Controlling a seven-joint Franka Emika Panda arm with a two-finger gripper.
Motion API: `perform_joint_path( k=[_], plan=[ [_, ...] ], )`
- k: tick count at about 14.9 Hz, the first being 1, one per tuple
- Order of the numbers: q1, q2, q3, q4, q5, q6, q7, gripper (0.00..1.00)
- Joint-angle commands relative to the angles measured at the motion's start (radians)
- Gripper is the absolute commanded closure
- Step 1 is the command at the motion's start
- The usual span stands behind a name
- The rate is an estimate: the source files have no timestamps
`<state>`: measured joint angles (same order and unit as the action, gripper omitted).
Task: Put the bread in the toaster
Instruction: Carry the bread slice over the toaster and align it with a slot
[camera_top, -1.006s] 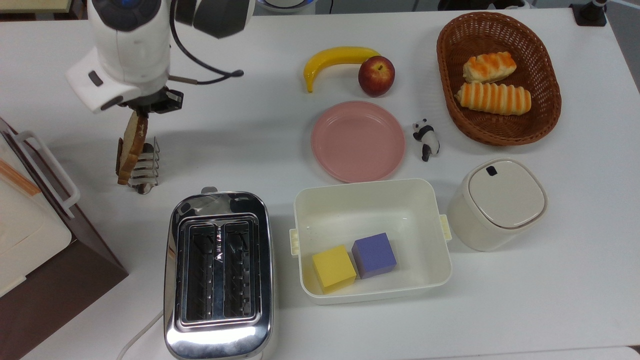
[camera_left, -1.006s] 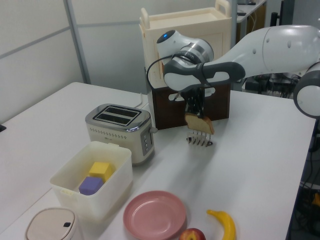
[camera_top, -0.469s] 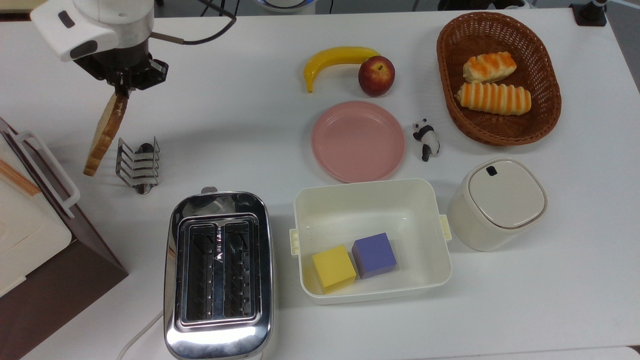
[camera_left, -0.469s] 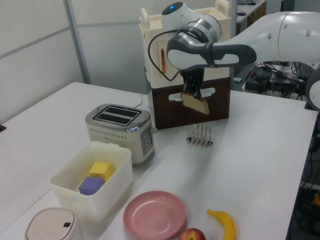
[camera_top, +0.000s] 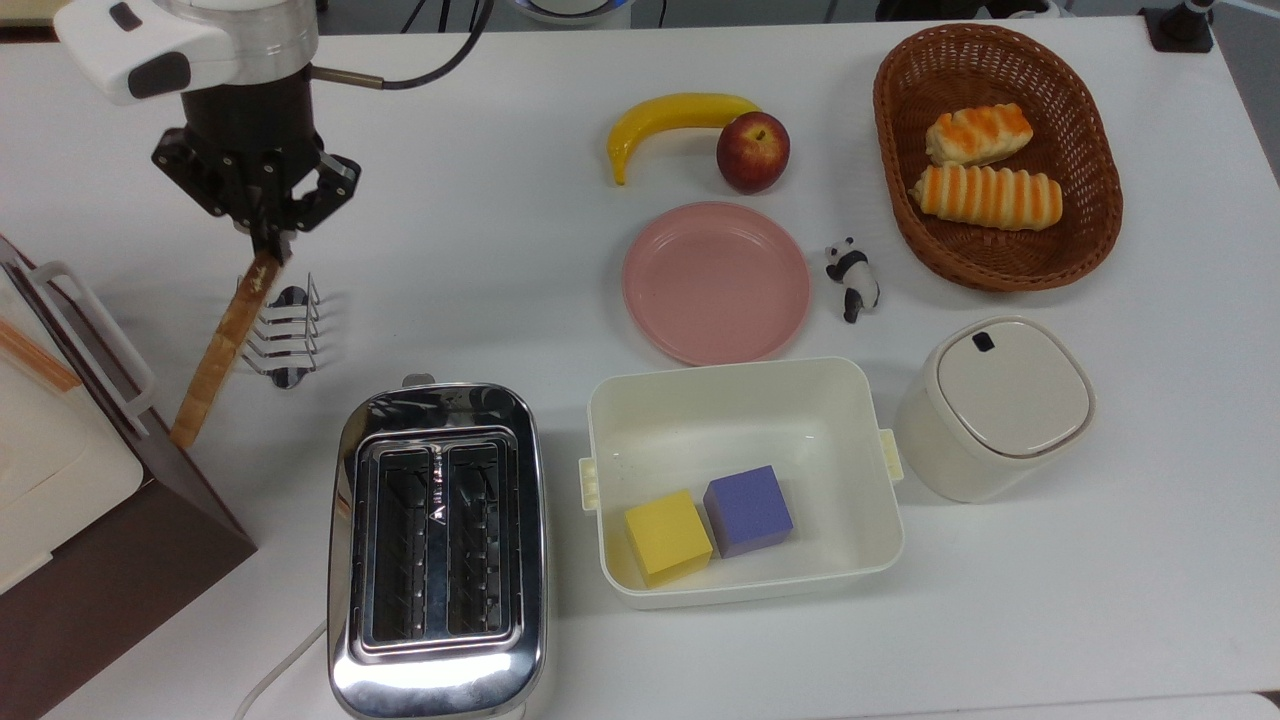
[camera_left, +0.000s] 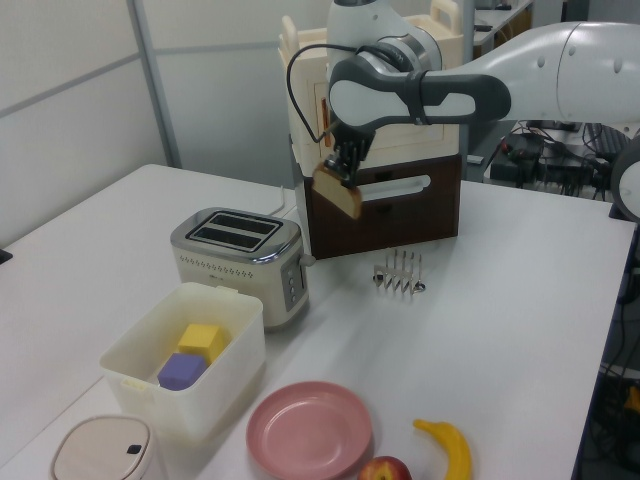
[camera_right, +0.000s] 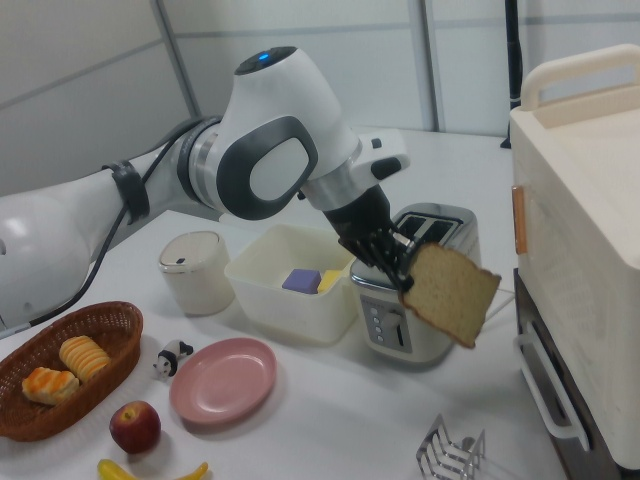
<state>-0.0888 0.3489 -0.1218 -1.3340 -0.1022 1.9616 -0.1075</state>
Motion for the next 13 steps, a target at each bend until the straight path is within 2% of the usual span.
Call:
perform_joint_path(
  k=[1,3,7,13],
  plan=[
    [0.003,-0.013,0.049,-0.01,0.067,0.098,0.002,1.0],
    [0.003,-0.008,0.07,-0.014,0.093,0.169,0.002,1.0],
    [0.004,0.004,0.091,-0.016,0.205,0.322,0.0,1.0],
    [0.004,0.051,0.134,-0.016,0.262,0.391,-0.005,1.0]
  ],
)
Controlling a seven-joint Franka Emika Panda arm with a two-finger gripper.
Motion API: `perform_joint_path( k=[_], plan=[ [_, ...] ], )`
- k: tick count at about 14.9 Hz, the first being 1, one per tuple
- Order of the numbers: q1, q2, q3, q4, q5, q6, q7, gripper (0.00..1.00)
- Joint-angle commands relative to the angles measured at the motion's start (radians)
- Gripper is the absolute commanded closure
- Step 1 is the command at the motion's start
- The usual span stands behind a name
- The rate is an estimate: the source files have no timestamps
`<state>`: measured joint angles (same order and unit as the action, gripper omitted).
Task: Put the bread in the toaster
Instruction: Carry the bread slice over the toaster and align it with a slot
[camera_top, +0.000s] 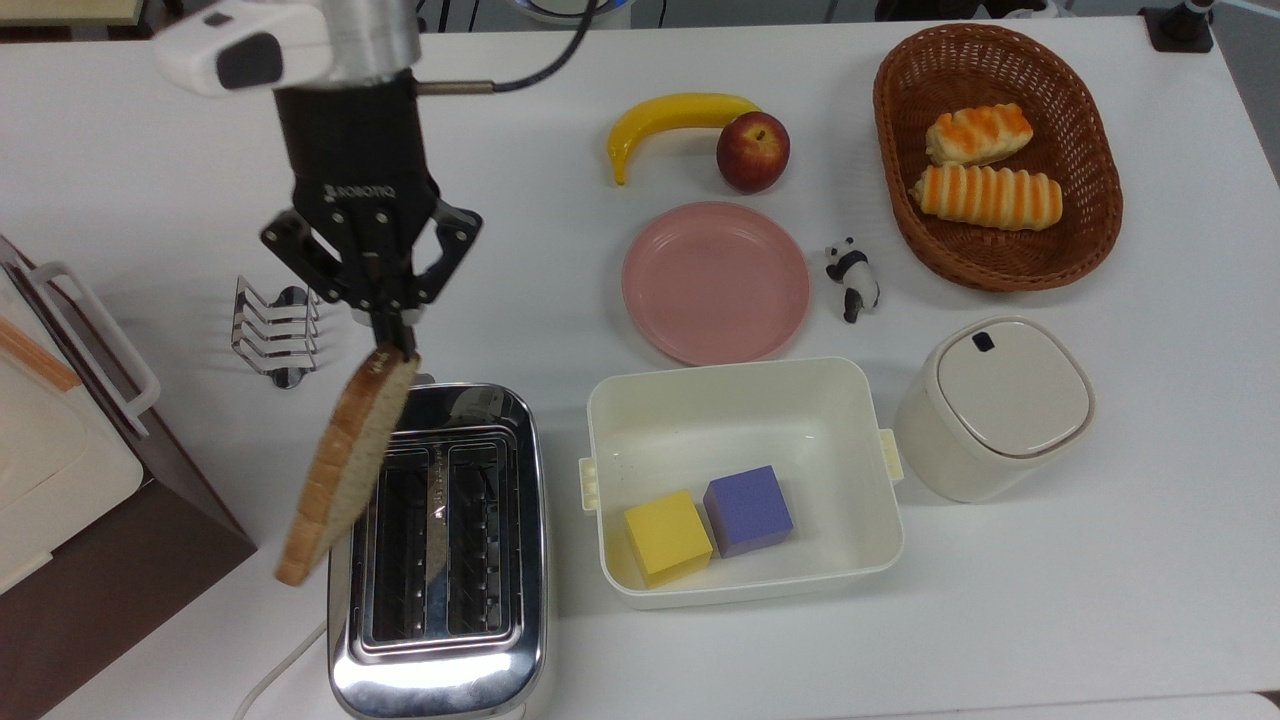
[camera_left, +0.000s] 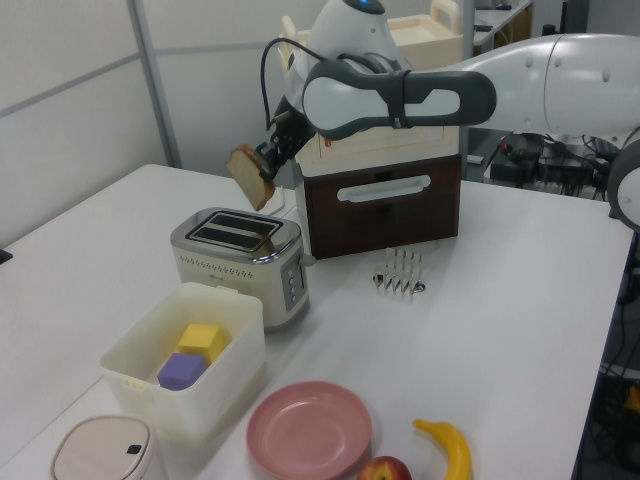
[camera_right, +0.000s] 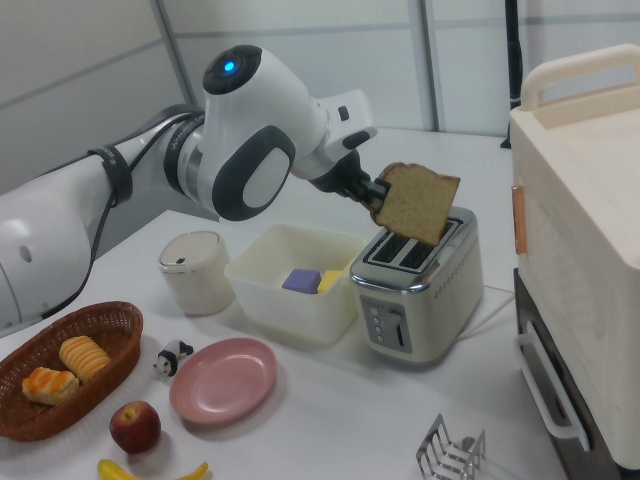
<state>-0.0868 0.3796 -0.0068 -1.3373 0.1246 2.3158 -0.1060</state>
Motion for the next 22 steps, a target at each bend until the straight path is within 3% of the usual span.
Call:
perform_joint_path(
  k=[1,6,17,21,22],
  plan=[
    [0.002,0.027,0.025,-0.013,0.047,0.037,-0.006,1.0],
    [0.001,0.051,0.036,-0.013,0.115,0.037,-0.011,1.0],
    [-0.03,0.058,0.024,-0.008,0.113,0.037,-0.012,0.97],
    [-0.054,0.056,0.022,-0.008,0.112,0.037,-0.029,0.85],
    [-0.054,0.056,0.022,-0.009,0.109,0.037,-0.037,0.74]
  ],
)
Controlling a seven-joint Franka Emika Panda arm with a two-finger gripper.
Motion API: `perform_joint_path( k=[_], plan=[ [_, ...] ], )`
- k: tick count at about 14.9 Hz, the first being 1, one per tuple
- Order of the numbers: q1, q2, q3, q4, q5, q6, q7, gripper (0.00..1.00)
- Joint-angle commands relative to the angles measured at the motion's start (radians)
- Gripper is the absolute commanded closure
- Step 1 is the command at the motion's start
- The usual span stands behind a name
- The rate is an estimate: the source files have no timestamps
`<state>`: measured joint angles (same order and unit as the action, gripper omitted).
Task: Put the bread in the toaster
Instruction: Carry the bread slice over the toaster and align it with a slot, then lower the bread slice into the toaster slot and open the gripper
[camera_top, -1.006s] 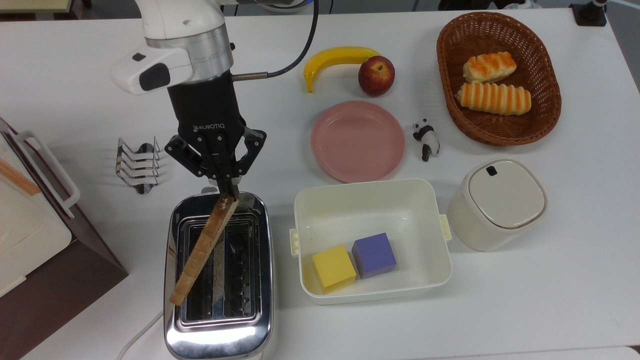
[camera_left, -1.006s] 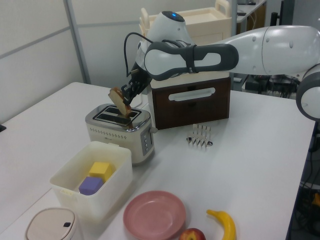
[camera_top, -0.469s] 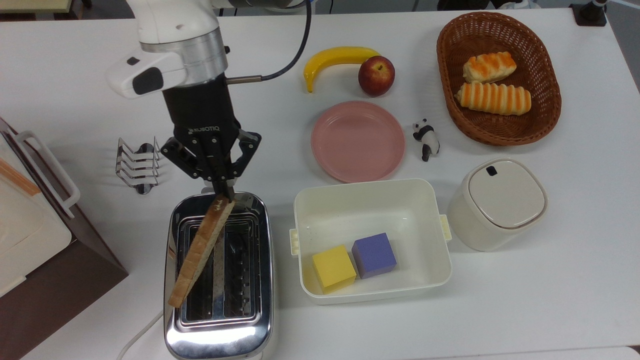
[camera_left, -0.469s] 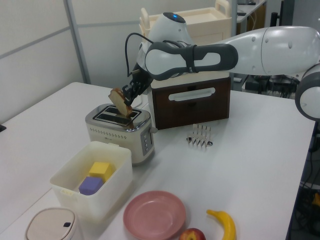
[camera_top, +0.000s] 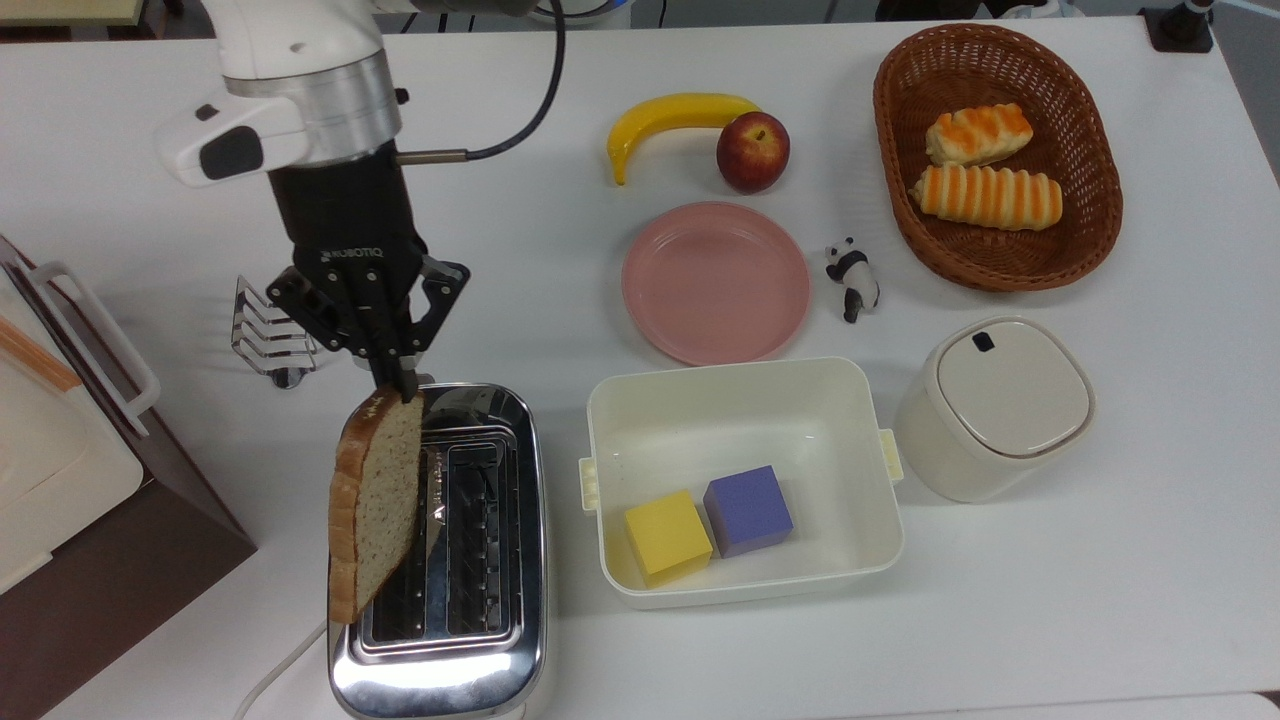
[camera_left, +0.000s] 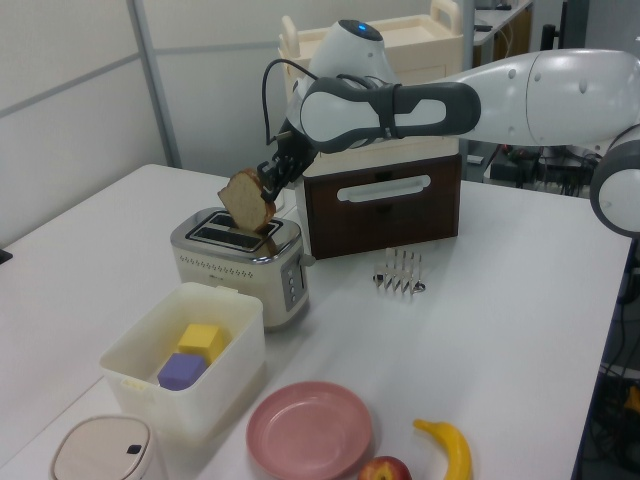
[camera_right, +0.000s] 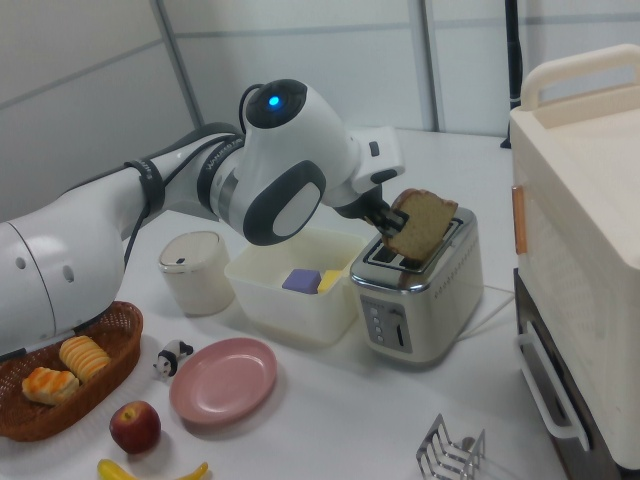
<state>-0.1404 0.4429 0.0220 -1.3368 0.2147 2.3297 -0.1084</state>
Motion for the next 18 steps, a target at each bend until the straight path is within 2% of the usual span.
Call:
perform_joint_path(
  k=[1,4,11,15,18],
  plan=[
    [-0.001,-0.007,-0.007,-0.012,0.018,0.023,-0.034,0.64],
    [-0.001,-0.01,-0.007,-0.012,0.02,0.023,-0.028,0.47],
    [0.001,-0.016,-0.007,-0.015,0.014,0.023,-0.034,0.41],
    [0.004,-0.004,-0.007,-0.03,0.009,0.023,-0.039,0.24],
    [0.008,0.01,-0.005,-0.032,0.009,0.023,-0.065,0.22]
  ],
)
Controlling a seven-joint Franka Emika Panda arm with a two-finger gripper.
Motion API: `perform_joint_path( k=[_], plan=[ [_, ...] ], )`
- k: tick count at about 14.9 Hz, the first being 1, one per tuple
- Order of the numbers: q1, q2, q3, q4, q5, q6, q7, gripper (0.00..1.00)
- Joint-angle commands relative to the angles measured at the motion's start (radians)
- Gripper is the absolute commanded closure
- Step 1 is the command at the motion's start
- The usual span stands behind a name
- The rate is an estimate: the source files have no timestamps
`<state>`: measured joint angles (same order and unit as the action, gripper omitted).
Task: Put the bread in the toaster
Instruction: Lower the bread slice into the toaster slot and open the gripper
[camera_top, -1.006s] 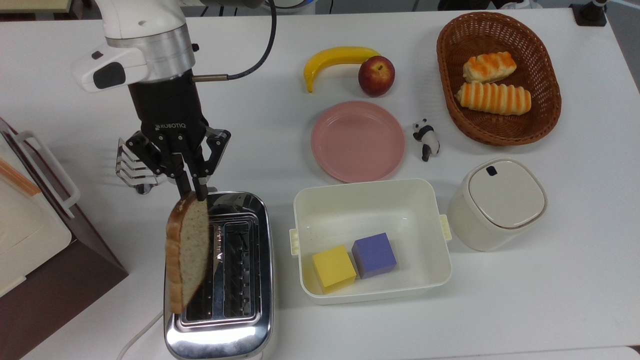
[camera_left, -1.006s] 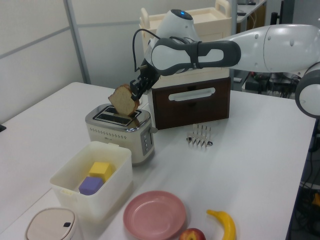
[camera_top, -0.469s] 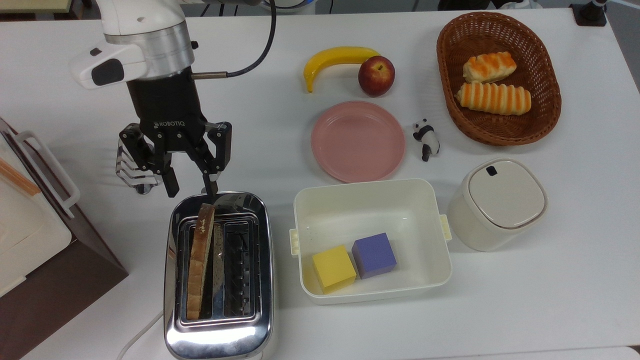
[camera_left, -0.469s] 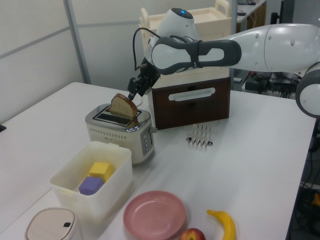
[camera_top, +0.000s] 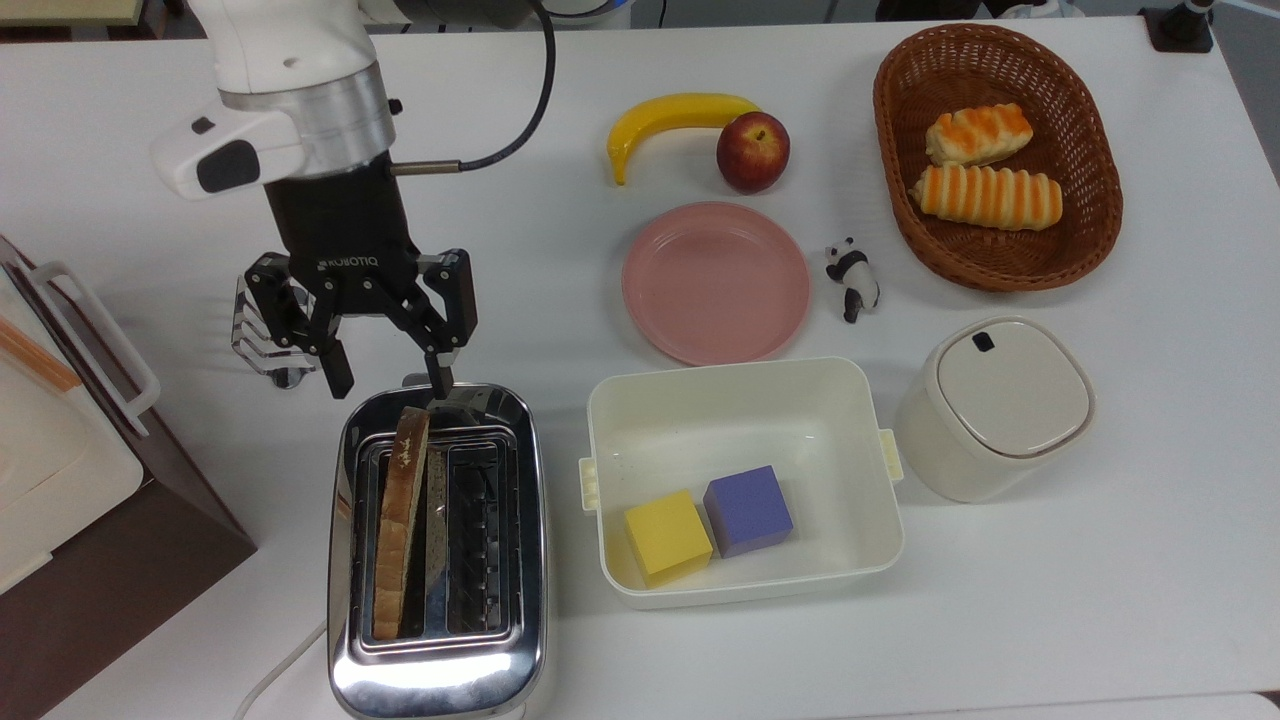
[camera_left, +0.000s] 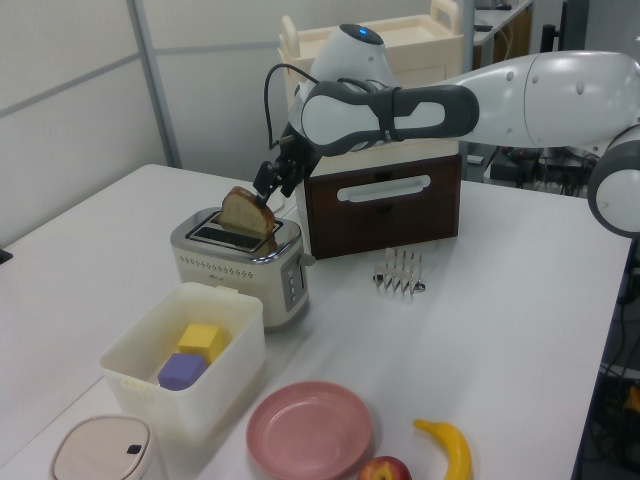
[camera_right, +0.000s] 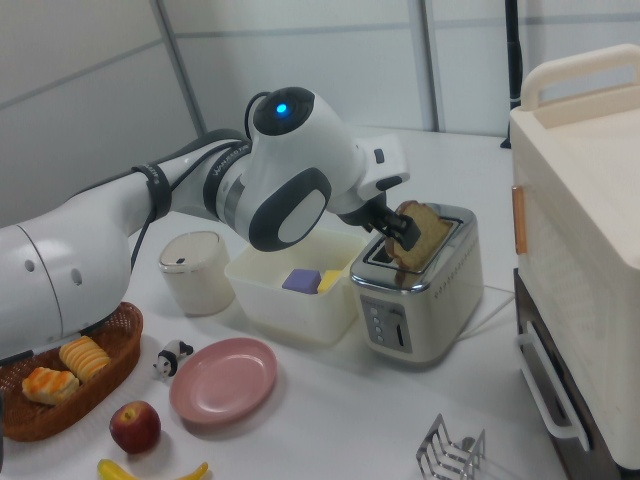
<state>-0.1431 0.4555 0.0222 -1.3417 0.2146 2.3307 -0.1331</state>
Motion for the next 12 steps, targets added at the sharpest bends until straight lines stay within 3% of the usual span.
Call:
perform_joint_path(
  k=[1,4,6,9,10,12],
  plan=[
    [0.013,0.006,-0.005,-0.027,0.009,0.022,-0.042,0.23],
    [0.013,0.029,-0.004,-0.025,-0.001,0.024,-0.06,0.28],
    [0.013,0.031,-0.004,-0.027,-0.018,0.024,-0.074,0.48],
    [0.013,0.026,-0.004,-0.027,-0.02,0.024,-0.072,0.93],
    [0.011,0.022,-0.004,-0.027,-0.018,0.024,-0.072,0.99],
    [0.011,0.018,-0.004,-0.025,-0.011,0.022,-0.068,1.0]
  ],
)
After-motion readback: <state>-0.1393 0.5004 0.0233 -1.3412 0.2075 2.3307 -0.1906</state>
